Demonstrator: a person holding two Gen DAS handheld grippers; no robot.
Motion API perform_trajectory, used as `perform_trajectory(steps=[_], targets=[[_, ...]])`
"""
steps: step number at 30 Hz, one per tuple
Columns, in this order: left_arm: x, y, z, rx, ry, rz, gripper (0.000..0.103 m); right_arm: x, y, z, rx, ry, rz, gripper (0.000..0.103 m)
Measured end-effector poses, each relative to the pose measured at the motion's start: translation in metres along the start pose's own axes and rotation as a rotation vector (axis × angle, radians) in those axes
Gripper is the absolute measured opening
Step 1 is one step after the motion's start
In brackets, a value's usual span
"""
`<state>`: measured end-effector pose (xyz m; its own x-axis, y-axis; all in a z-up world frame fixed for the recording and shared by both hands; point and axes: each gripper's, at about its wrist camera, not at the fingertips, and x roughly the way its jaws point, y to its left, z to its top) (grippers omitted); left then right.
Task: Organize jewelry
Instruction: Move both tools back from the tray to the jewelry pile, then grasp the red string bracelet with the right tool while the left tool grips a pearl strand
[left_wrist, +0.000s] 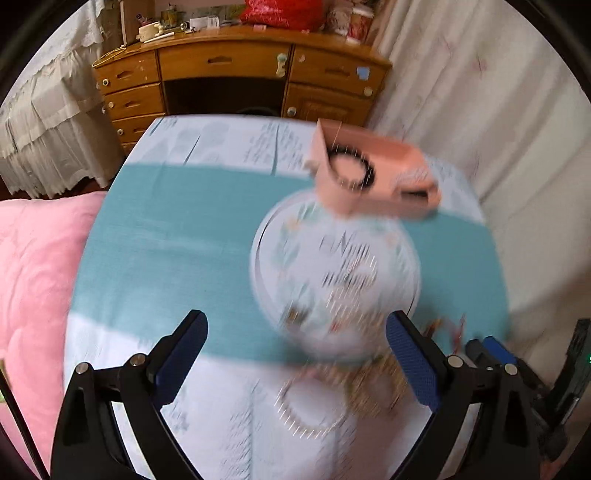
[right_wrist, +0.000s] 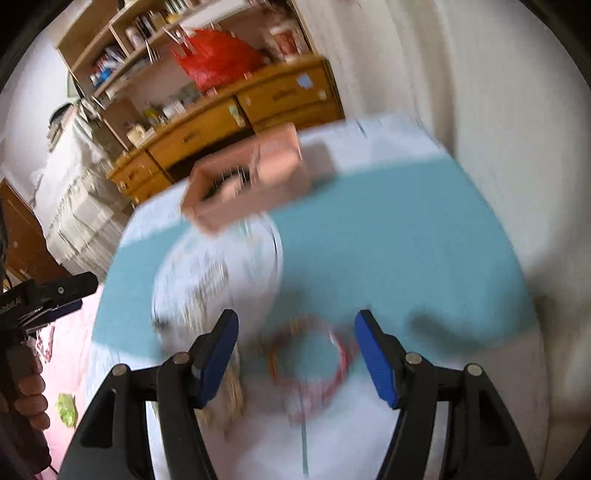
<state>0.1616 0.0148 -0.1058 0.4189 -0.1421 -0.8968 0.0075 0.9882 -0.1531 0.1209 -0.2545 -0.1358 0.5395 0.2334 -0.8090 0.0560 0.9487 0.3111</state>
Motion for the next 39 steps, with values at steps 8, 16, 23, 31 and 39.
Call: perform_trajectory(steps=[8, 16, 23, 31, 39], targets=[[0.010, -0.008, -0.081, 0.092, 0.087, 0.075, 0.096, -0.024, 0.017, -0.076, -0.157, 0.059, -0.098, 0.066], [0.024, -0.040, -0.126, 0.238, 0.027, 0.197, 0.096, -0.015, 0.019, -0.105, -0.399, 0.084, -0.260, 0.066], [0.040, -0.039, -0.125, 0.217, -0.015, 0.203, 0.096, -0.005, 0.014, -0.094, -0.437, 0.046, -0.251, 0.066], [0.051, -0.033, -0.118, 0.134, -0.044, 0.170, 0.096, 0.020, 0.021, -0.066, -0.404, 0.019, -0.175, 0.069], [0.046, -0.043, -0.115, 0.177, -0.125, 0.221, 0.095, 0.045, 0.032, -0.039, -0.405, 0.022, -0.150, 0.076]])
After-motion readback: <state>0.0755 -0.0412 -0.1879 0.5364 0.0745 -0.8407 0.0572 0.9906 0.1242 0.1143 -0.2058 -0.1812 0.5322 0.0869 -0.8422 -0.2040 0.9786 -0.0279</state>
